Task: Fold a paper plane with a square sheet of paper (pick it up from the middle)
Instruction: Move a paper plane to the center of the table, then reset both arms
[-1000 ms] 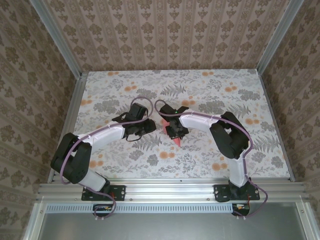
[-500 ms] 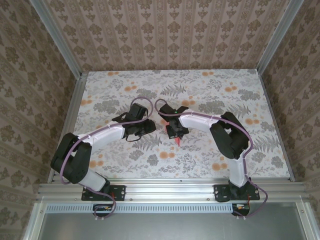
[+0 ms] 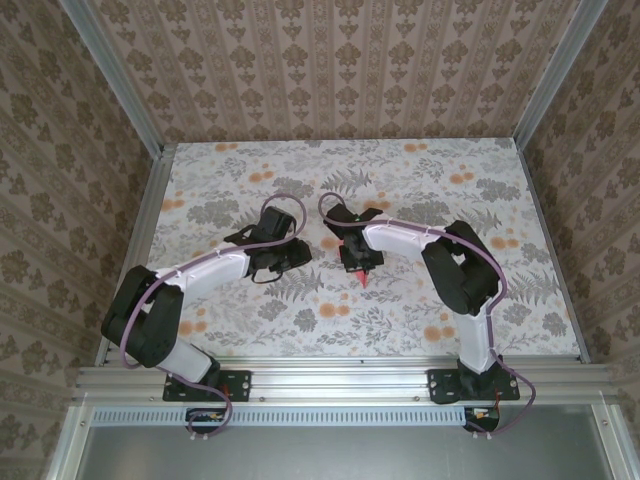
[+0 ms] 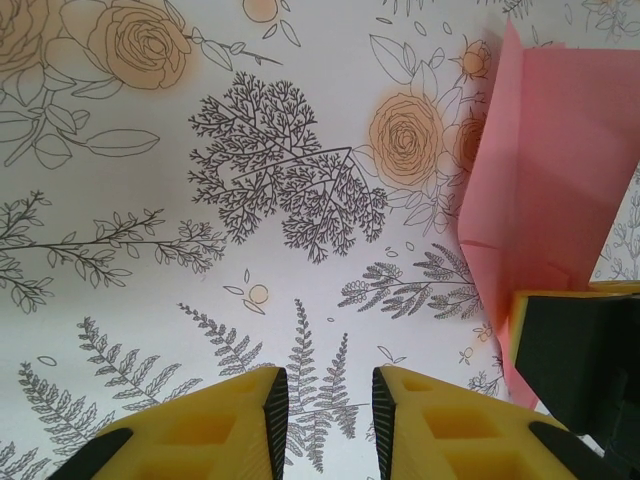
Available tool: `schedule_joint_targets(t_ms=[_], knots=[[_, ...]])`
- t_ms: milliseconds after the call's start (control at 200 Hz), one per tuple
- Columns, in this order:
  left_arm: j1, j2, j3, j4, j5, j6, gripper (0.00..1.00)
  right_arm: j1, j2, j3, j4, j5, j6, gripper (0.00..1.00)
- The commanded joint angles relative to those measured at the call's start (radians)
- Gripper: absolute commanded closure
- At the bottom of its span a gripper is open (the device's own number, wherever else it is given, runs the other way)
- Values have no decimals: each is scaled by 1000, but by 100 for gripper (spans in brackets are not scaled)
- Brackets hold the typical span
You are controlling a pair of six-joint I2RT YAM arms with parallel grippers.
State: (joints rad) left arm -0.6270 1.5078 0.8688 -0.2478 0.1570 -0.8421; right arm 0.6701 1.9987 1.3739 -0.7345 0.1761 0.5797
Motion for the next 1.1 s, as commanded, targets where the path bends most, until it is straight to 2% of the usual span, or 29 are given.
schedule_joint_targets(t_ms=[0, 35, 125, 200, 400, 560, 680, 750, 775, 835, 885, 995, 1095], knots=[[0, -33, 30, -28, 0, 21, 69, -2, -14, 25, -41, -7, -6, 76], [-2, -34, 34, -32, -2, 27, 69, -4, -31, 33, -53, -3, -10, 72], [-4, -34, 49, -49, -12, 38, 69, -4, -89, 46, -71, 4, -27, 71], [-5, -39, 57, -53, -19, 44, 68, -6, -134, 52, -87, 17, -37, 63], [-5, -50, 68, -61, -34, 53, 68, -10, -232, 79, -128, 18, -83, 59], [-7, -89, 67, -74, -87, 85, 67, -10, -373, 48, -95, 118, -131, 55], [-7, -134, 70, -106, -177, 135, 67, -16, -541, -59, 18, 261, -199, 49], [-4, -162, 76, -138, -253, 166, 66, -25, -652, -150, 121, 349, -260, 42], [-3, -173, 71, -143, -279, 180, 65, -30, -687, -189, 161, 385, -277, 36], [5, -206, 64, -164, -354, 202, 63, -53, -758, -295, 282, 473, -313, 15], [19, -237, 52, -172, -405, 223, 60, -91, -815, -380, 375, 499, -334, 1], [78, -287, -8, -149, -503, 288, 51, -206, -887, -584, 593, 466, -367, 0], [219, -307, -36, -148, -507, 342, 39, -297, -877, -684, 713, 416, -420, 0]])
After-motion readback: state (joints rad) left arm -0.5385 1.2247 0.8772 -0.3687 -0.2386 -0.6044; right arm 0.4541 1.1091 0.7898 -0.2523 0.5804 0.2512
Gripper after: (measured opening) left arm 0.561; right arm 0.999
